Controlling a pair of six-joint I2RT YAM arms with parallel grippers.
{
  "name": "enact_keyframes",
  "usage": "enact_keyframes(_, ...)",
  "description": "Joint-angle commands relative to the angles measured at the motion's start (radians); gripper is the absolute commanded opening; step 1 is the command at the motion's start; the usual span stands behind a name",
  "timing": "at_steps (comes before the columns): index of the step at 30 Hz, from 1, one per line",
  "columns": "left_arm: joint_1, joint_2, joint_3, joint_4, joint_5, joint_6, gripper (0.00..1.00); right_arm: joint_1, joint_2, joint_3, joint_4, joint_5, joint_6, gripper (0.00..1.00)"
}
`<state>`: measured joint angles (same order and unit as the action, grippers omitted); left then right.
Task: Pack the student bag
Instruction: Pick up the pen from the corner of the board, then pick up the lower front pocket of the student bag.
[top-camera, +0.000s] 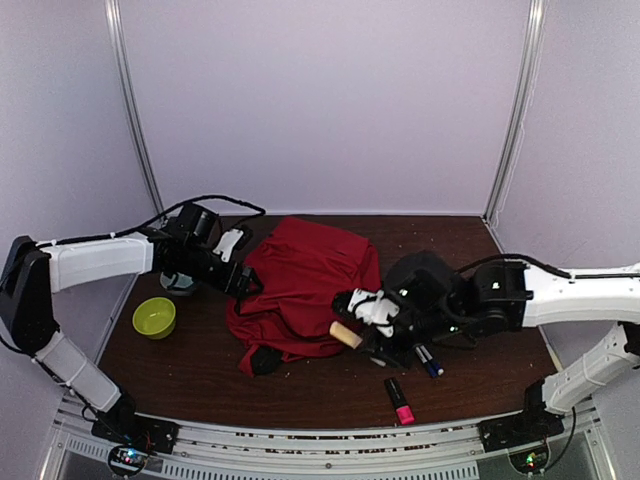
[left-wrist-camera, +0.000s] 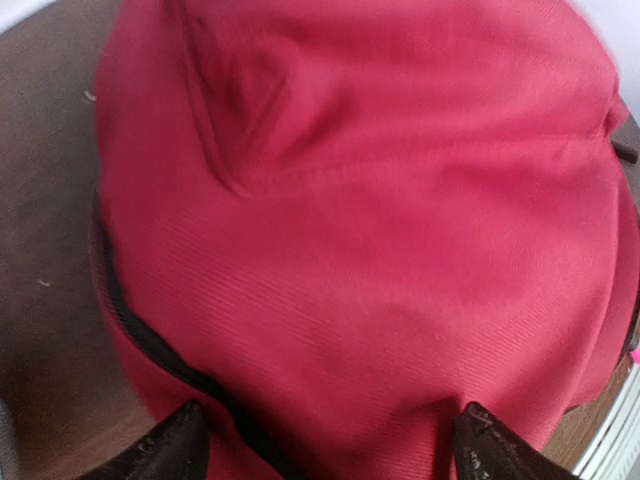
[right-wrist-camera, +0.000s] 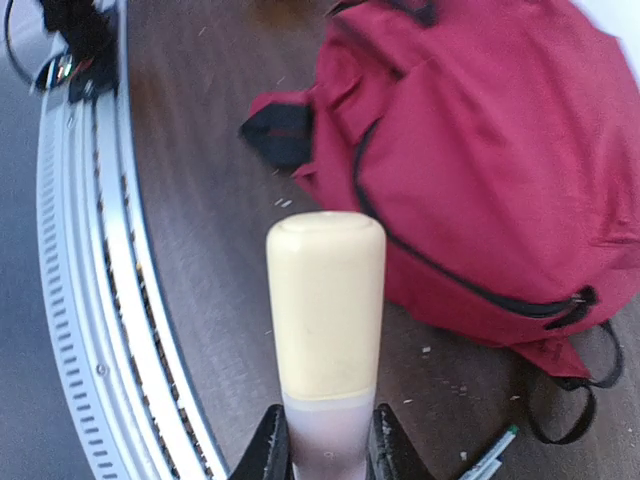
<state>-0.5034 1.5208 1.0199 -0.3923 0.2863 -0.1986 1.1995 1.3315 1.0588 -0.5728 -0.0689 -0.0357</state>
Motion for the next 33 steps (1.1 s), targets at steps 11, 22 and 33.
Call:
enact_keyframes(11, -0.221, -0.082, -0.269, 0.269, 0.064, -0.13, 0.0, -0.477, 0.031, 0.002, 0.751, -0.209, 0.335, 0.0)
enact_keyframes(22, -0.409, -0.168, -0.295, 0.267, 0.097, -0.222, 0.47, -0.48, 0.544, 0.368, 0.858, -0.389, 0.392, 0.0)
enact_keyframes(33, -0.227, -0.306, -0.001, 0.076, -0.036, 0.008, 0.75, -0.4, 0.523, 0.202, 0.725, -0.585, 0.214, 0.0)
